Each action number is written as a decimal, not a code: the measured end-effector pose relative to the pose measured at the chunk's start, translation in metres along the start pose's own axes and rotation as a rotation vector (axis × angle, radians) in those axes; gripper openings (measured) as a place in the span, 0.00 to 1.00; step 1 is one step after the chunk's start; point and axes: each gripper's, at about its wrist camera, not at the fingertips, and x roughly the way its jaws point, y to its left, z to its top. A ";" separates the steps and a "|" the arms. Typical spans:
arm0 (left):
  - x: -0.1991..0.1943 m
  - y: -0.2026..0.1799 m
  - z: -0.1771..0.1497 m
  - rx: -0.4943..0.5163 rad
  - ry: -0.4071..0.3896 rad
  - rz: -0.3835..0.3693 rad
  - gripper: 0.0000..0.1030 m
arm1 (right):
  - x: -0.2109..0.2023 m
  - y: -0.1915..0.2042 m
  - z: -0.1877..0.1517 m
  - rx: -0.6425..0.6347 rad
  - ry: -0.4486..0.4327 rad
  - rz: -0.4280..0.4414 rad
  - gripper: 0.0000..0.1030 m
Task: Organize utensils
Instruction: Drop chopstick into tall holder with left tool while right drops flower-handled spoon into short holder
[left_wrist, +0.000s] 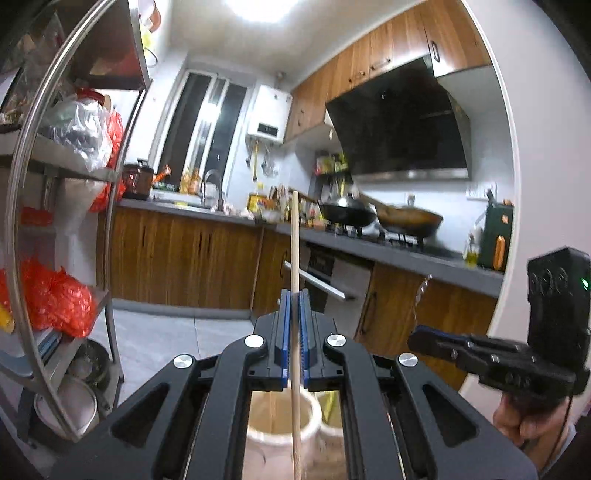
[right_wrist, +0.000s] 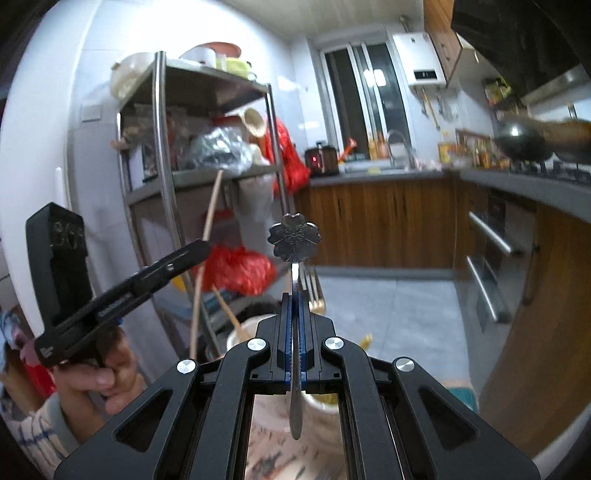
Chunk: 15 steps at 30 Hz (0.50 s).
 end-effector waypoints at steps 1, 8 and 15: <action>0.004 0.001 0.001 -0.005 -0.015 0.008 0.04 | 0.003 0.000 0.001 -0.005 0.000 -0.004 0.04; 0.024 0.001 -0.010 -0.046 -0.094 0.068 0.04 | 0.016 -0.014 0.009 0.013 -0.031 -0.042 0.04; 0.049 -0.013 -0.034 0.008 -0.056 0.103 0.04 | 0.037 -0.018 -0.003 -0.007 0.008 -0.101 0.04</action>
